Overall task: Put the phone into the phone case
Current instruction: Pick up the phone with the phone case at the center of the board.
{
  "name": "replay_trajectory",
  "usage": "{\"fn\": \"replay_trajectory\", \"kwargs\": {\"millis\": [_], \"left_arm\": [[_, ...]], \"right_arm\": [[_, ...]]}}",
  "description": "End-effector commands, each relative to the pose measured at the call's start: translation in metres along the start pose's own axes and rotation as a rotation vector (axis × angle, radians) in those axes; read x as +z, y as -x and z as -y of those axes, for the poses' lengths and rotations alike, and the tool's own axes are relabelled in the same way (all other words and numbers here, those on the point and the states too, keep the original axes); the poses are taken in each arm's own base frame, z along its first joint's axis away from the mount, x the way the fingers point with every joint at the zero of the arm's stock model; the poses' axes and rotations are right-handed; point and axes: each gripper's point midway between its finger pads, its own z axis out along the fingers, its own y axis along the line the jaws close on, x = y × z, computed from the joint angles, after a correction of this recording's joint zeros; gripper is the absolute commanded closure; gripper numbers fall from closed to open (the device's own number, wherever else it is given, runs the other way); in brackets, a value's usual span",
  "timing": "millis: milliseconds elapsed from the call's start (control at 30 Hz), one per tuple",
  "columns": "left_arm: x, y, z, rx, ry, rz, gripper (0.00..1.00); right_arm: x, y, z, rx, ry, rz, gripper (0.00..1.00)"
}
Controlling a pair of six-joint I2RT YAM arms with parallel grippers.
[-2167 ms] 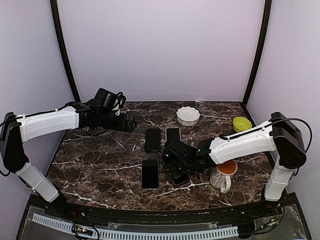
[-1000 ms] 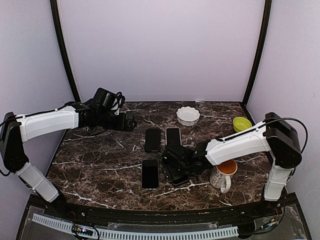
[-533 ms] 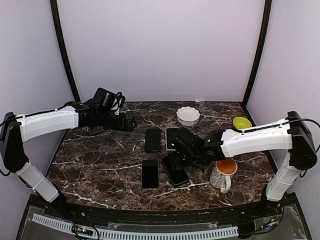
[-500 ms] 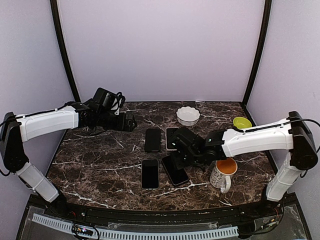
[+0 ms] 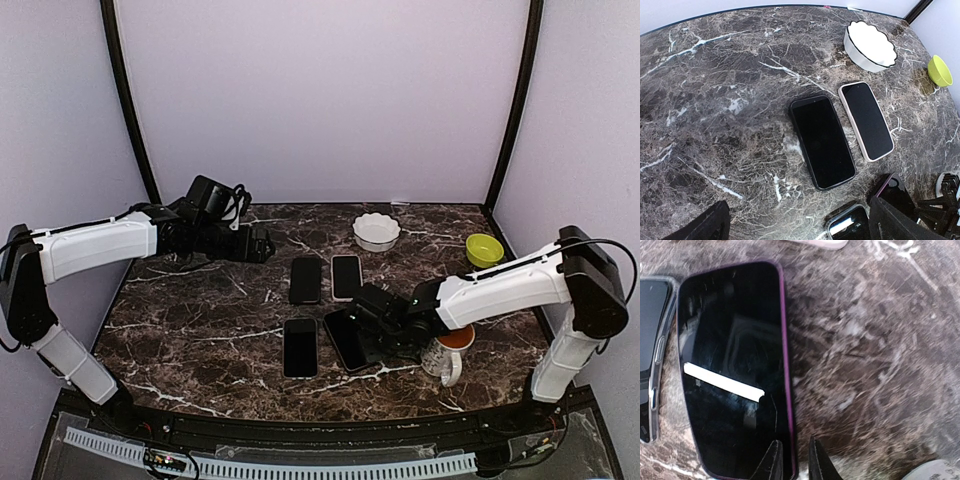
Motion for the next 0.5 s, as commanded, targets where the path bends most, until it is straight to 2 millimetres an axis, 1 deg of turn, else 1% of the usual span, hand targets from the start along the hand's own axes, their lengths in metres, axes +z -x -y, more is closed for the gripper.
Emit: {"fn": "replay_trajectory", "kwargs": {"millis": [0, 67, 167, 267, 300, 333, 367, 400, 433, 467], "left_arm": [[-0.004, 0.005, 0.0, -0.004, -0.012, 0.021, 0.01], [-0.004, 0.005, 0.001, -0.005, -0.015, 0.02, 0.01], [-0.004, 0.006, 0.001, -0.004, -0.016, 0.021, 0.01], [-0.004, 0.005, 0.001, -0.003, -0.015, 0.019, 0.01], [-0.004, 0.005, 0.001, -0.003, -0.015, 0.019, 0.01], [-0.005, 0.006, 0.001, -0.003, -0.016, 0.022, 0.01], [-0.004, 0.006, 0.001, -0.003, -0.015, 0.022, 0.01], [-0.004, 0.006, 0.001, -0.003, -0.015, 0.022, 0.01], [-0.004, 0.006, 0.001, -0.002, -0.015, 0.023, 0.01], [-0.004, 0.006, 0.001, -0.001, -0.016, 0.023, 0.01]], "right_arm": [[0.014, -0.037, 0.001, 0.007, -0.026, -0.095, 0.81], [0.015, -0.044, 0.0, 0.007, -0.022, -0.107, 0.82], [0.014, -0.047, -0.002, -0.005, -0.032, -0.112, 0.82], [0.009, -0.041, 0.006, -0.019, -0.083, -0.102, 0.81], [0.006, -0.035, 0.005, -0.03, -0.09, -0.089, 0.81], [0.002, -0.028, 0.004, -0.041, -0.1, -0.077, 0.78], [-0.002, -0.021, 0.002, -0.051, -0.108, -0.065, 0.7], [-0.007, -0.012, -0.001, -0.06, -0.111, -0.047, 0.57], [-0.011, -0.004, -0.005, -0.066, -0.108, -0.03, 0.4], [-0.017, 0.004, -0.012, -0.069, -0.093, -0.01, 0.2]]}}
